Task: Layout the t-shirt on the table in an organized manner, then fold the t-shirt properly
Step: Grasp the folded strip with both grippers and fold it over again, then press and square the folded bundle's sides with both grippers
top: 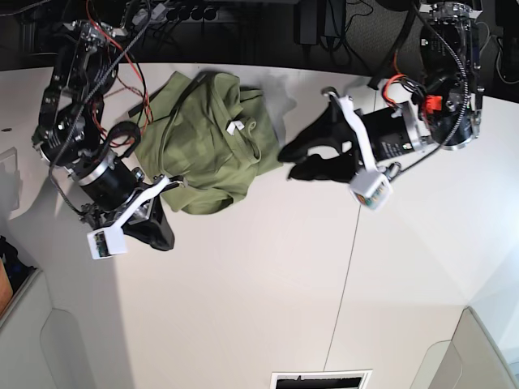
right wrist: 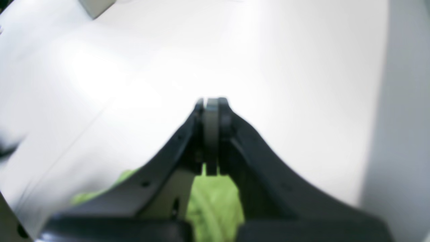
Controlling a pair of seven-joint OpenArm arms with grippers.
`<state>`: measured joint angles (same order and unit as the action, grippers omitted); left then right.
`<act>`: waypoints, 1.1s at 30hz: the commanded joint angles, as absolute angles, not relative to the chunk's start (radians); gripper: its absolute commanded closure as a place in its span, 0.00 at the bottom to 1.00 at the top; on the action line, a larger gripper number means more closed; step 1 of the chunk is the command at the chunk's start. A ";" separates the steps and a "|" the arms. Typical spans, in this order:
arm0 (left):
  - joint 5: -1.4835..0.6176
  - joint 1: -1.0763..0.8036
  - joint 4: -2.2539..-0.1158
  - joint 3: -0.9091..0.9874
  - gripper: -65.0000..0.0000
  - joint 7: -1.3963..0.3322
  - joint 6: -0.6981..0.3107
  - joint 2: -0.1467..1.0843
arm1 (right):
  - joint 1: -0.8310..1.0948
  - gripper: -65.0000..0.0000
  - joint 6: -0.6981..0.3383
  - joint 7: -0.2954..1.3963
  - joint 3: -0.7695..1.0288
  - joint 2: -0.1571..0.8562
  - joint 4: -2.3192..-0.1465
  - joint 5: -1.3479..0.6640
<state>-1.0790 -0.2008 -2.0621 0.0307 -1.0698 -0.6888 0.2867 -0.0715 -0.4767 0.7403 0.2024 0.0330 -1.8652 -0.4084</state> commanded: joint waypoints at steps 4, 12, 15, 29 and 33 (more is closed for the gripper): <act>-1.045 -0.194 -2.093 -0.160 0.64 -1.049 -0.698 0.242 | -0.191 1.00 -0.542 0.714 0.198 0.035 -1.665 -0.422; -0.840 -0.192 -1.879 -0.262 0.64 -0.912 -0.698 0.185 | -0.295 1.00 -0.566 0.716 0.155 0.039 -1.383 -0.423; -0.838 -0.170 -1.757 -0.259 0.64 -0.917 -0.698 0.186 | -0.282 1.00 -0.567 0.718 0.092 0.063 -1.369 -0.426; -0.788 0.125 -1.476 -0.223 0.64 -0.903 -0.698 0.260 | -0.123 1.00 -0.565 0.788 -0.038 0.204 -1.473 -0.577; -0.776 0.224 -1.370 -0.240 0.64 -0.886 -0.698 0.236 | -0.047 1.00 -0.565 0.789 -0.038 0.198 -1.547 -0.627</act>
